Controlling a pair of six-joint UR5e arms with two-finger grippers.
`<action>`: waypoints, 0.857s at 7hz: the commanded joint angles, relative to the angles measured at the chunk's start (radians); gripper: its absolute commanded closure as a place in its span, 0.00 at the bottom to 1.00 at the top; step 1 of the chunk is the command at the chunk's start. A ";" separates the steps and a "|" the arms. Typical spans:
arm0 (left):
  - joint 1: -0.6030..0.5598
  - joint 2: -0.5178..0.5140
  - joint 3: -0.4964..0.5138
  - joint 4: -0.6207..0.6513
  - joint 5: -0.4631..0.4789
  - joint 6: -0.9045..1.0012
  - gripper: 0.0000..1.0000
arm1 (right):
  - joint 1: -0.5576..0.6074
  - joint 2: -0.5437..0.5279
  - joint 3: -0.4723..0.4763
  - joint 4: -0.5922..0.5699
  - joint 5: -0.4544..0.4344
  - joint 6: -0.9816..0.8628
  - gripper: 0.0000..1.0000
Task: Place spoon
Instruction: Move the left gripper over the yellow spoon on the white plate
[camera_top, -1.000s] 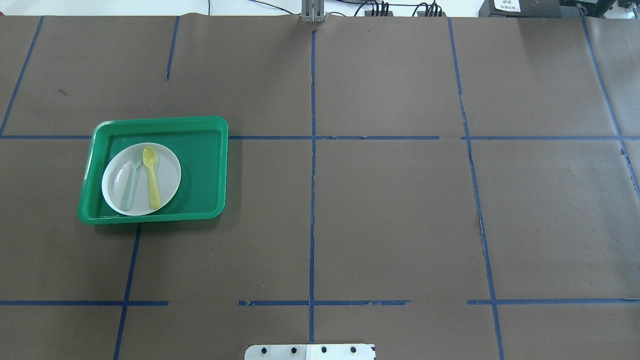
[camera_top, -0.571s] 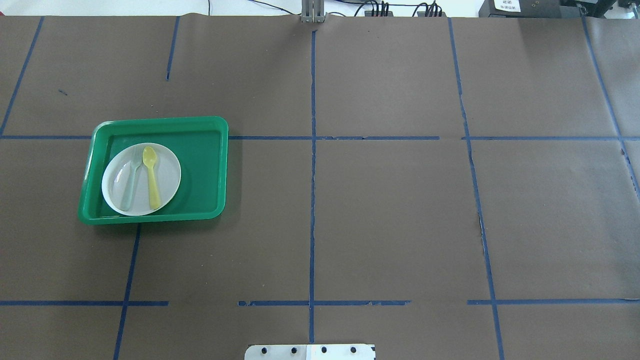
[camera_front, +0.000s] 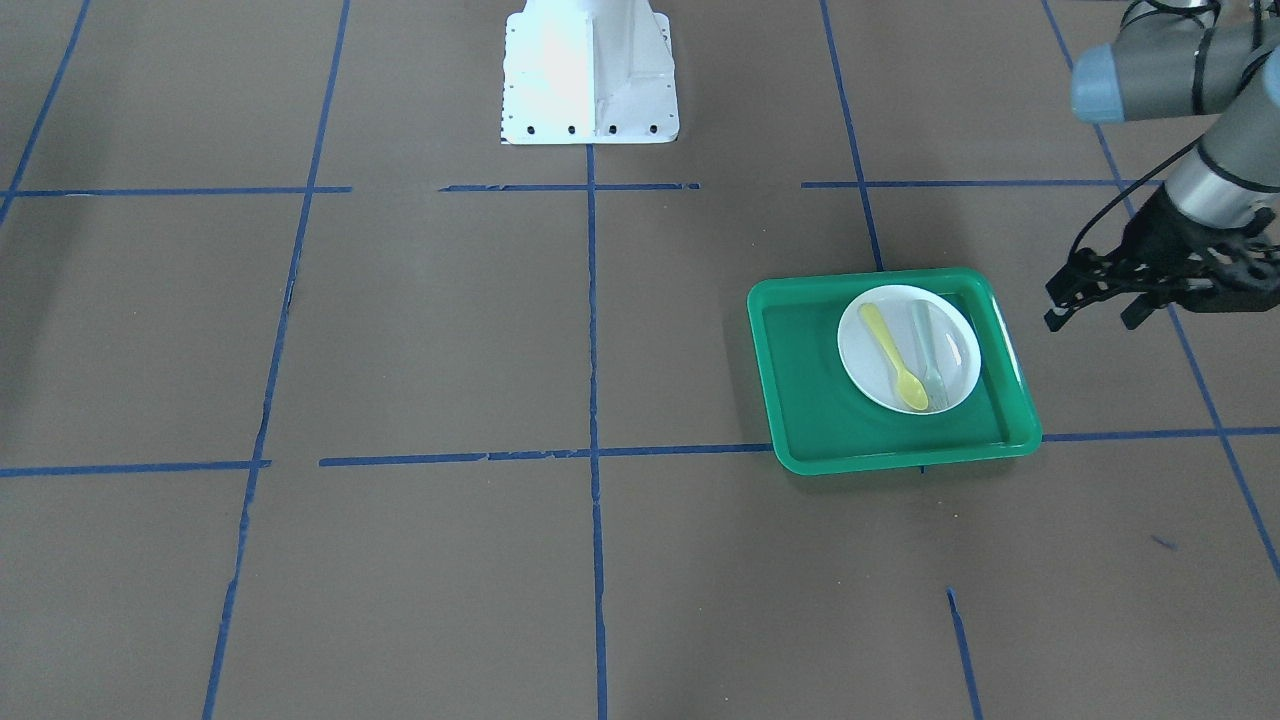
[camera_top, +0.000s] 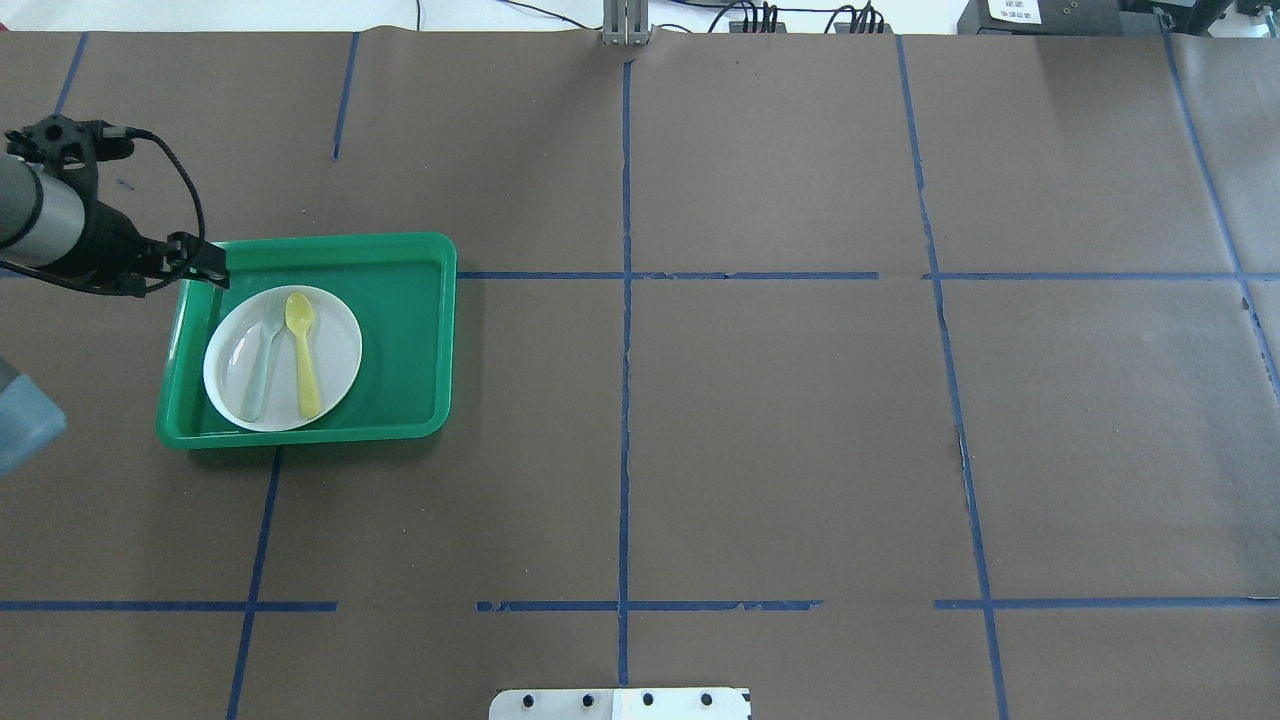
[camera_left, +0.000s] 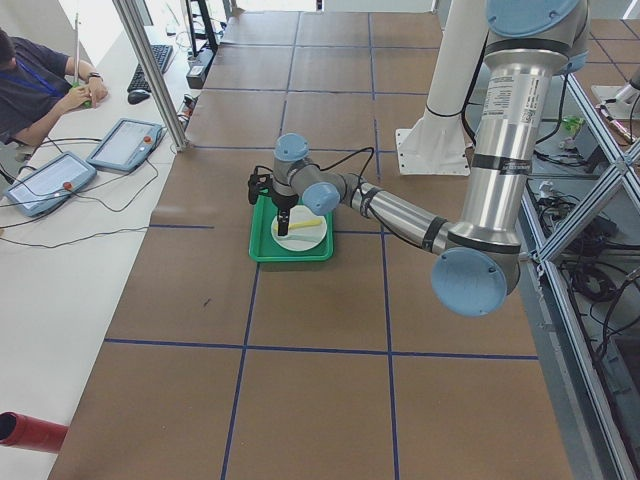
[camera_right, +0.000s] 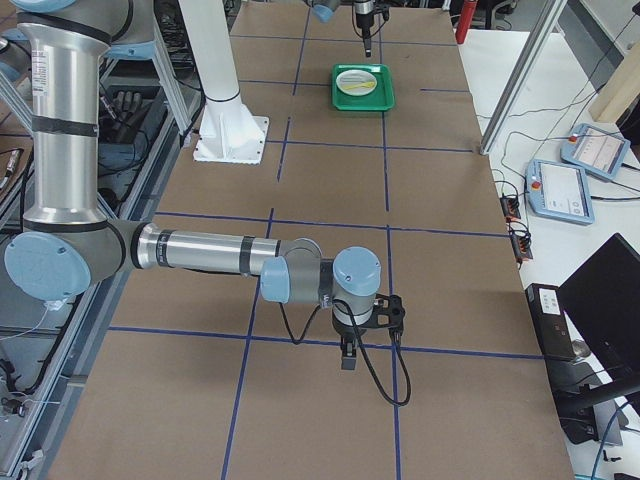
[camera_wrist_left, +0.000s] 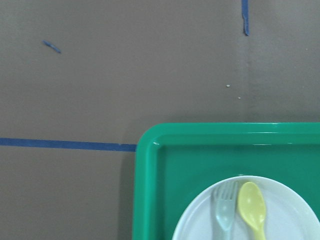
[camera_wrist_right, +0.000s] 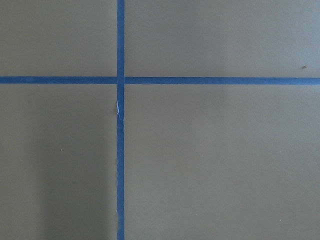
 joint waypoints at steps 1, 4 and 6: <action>0.093 -0.042 0.056 -0.001 0.057 -0.079 0.00 | 0.000 0.001 0.000 0.000 0.000 0.000 0.00; 0.160 -0.068 0.077 -0.001 0.088 -0.128 0.00 | 0.000 0.001 0.000 0.000 0.000 0.000 0.00; 0.165 -0.094 0.110 -0.001 0.088 -0.131 0.05 | 0.000 0.000 0.000 0.000 0.000 0.000 0.00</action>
